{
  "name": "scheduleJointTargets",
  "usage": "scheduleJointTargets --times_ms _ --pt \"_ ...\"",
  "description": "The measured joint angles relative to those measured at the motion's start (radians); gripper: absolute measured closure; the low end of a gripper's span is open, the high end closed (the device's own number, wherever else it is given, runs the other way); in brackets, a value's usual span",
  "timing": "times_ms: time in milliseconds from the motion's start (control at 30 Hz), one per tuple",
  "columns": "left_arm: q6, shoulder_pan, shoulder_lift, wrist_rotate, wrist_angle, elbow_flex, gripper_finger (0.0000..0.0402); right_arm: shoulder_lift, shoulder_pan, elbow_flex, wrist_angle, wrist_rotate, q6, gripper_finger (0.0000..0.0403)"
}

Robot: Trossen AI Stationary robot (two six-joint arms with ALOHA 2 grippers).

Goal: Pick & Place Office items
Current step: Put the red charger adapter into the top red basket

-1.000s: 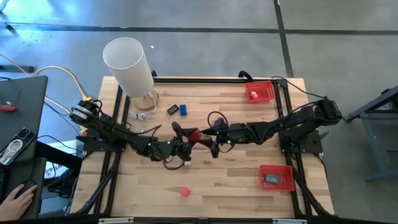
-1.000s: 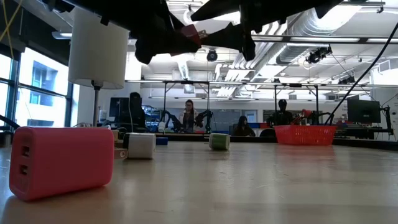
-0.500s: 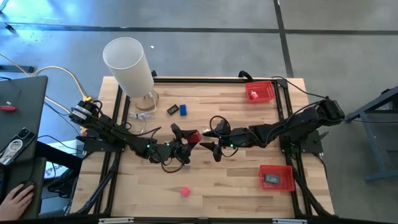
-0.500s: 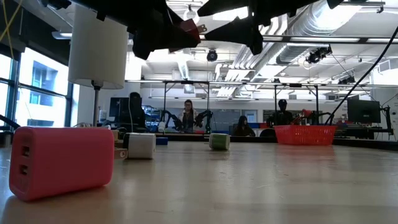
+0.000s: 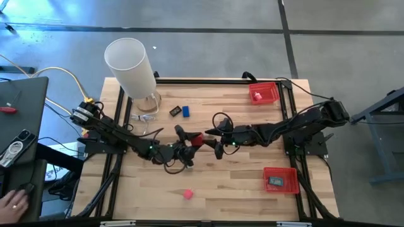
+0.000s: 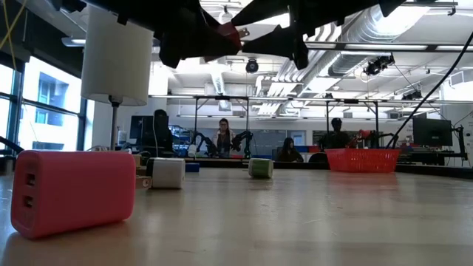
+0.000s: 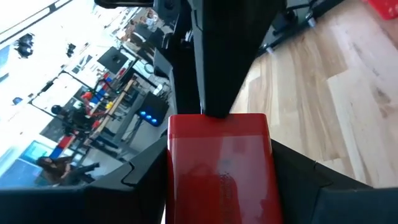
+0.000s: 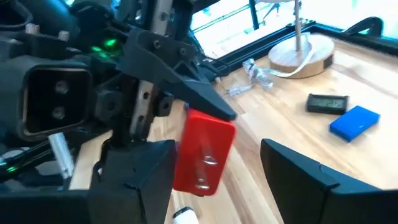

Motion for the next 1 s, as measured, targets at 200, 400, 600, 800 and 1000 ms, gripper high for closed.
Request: scheduleJointTargets --times_ms 200,400,600,800,1000 --pt "-0.055 0.036 0.000 0.075 0.012 0.000 0.0192 0.000 -0.001 0.000 0.018 -0.015 0.013 0.0179" --pt "-0.051 0.055 0.000 0.116 0.029 0.001 0.0192 0.001 -0.002 0.000 0.021 -0.005 0.018 0.0179" --pt "-0.022 0.061 0.000 0.152 0.045 0.011 0.0192 0.004 -0.020 0.000 0.021 -0.013 0.051 0.0179" --pt "-0.019 0.061 0.000 0.158 0.050 0.011 0.0192 0.034 -0.041 0.001 0.047 -0.082 0.075 0.0179" --pt "0.010 0.063 -0.001 0.161 0.047 0.011 0.0192 0.075 -0.047 0.003 0.109 -0.116 0.070 0.0198"
